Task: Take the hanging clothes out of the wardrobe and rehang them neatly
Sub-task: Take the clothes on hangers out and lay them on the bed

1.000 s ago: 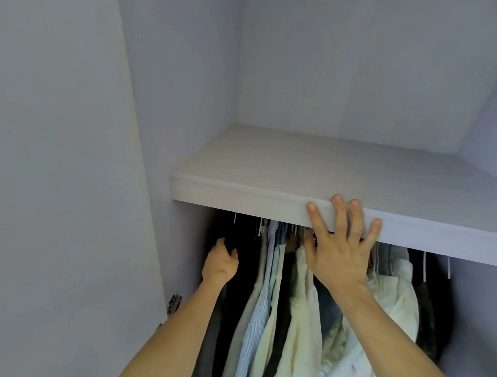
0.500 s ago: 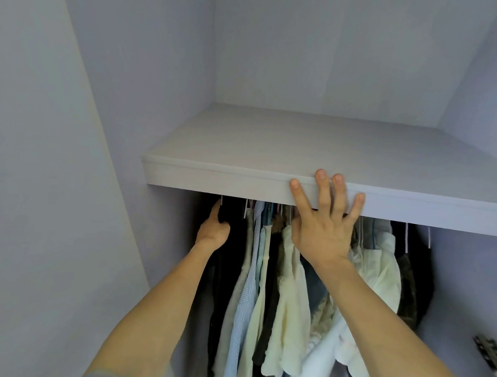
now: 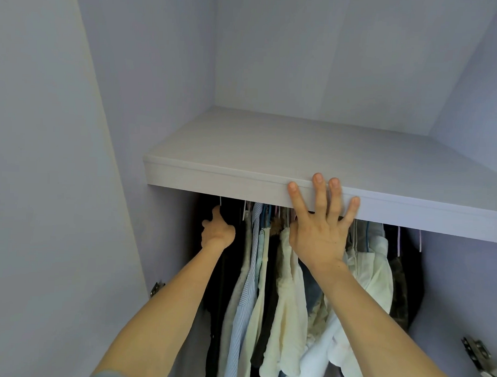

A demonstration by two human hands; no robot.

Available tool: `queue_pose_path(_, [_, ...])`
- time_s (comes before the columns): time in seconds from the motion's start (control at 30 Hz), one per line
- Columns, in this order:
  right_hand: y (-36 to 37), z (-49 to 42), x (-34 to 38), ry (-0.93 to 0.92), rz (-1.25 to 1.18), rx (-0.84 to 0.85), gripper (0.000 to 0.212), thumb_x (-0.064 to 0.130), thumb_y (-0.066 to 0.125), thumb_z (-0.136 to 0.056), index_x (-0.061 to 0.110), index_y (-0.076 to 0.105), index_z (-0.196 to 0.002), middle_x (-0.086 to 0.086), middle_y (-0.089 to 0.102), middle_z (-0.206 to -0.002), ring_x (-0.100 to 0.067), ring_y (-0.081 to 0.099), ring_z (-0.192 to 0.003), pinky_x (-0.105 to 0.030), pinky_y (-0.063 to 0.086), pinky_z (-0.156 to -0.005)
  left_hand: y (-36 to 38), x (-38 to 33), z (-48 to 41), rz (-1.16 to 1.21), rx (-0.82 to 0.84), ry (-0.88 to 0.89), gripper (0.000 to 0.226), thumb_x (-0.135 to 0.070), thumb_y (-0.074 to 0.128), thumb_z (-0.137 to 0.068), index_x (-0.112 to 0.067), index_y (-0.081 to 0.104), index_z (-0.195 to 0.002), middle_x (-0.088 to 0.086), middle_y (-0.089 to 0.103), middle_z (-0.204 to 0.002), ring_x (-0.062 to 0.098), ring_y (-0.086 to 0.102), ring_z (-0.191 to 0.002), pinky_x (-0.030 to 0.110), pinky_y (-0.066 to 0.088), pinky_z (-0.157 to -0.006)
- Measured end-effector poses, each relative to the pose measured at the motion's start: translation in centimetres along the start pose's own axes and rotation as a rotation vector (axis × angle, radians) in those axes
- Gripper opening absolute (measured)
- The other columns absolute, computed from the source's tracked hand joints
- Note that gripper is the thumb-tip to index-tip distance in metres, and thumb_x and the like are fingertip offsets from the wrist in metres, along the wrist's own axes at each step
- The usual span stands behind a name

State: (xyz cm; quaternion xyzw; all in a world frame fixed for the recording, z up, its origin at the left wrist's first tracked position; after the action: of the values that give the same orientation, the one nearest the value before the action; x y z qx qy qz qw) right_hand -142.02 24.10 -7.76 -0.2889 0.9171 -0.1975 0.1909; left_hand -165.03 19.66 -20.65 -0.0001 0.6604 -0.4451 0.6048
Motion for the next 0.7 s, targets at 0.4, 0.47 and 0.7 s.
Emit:
queue_pose_path(0.4, [0.0, 0.0, 0.0, -0.001, -0.015, -0.029, 0.109, 0.026, 0.072, -0.079, 0.037, -0.002, -0.158, -0.004, -0.020, -0.164, -0.030, -0.017, -0.151, -0.063, -0.009, -0.116, -1.2, 0.2, 0.6, 0.366, 0.016, 0.123, 0.065, -0.044, 0.063, -0.093, -0.028, 0.036, -0.150, 0.005, 0.053, -0.141, 0.026, 0.056, -0.122, 0.025, 0.043, -0.093])
queue_pose_path(0.47, [0.0, 0.0, 0.0, -0.003, -0.012, -0.031, 0.109, 0.026, 0.072, -0.078, 0.037, -0.002, -0.158, -0.004, -0.019, -0.165, -0.030, -0.017, -0.151, -0.064, -0.007, -0.116, -1.4, 0.2, 0.7, 0.380, 0.002, 0.146, 0.062, -0.049, 0.056, -0.097, -0.028, 0.036, -0.151, 0.005, 0.049, -0.147, 0.027, 0.050, -0.132, 0.026, 0.040, -0.099])
queue_pose_path(0.7, [0.3, 0.0, -0.2, 0.009, -0.002, -0.010, 0.118, 0.025, 0.079, -0.074, 0.038, -0.004, -0.157, -0.004, -0.019, -0.164, -0.030, -0.016, -0.152, -0.063, -0.009, -0.116, -2.7, -0.2, 0.6, 0.460, -0.130, 0.134, 0.048, -0.034, 0.045, -0.105, -0.025, 0.038, -0.152, 0.011, 0.048, -0.149, 0.029, 0.047, -0.134, 0.029, 0.036, -0.107])
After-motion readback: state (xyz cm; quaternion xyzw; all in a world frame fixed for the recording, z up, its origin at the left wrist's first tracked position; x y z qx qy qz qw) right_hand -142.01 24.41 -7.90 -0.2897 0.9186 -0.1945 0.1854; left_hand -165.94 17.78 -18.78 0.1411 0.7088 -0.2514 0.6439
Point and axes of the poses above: each hand's wrist, its own z-axis away from the middle knuckle, its own y-axis out of the palm, x = y × z, the point moved 8 cm from there along -z, towards the middle knuckle
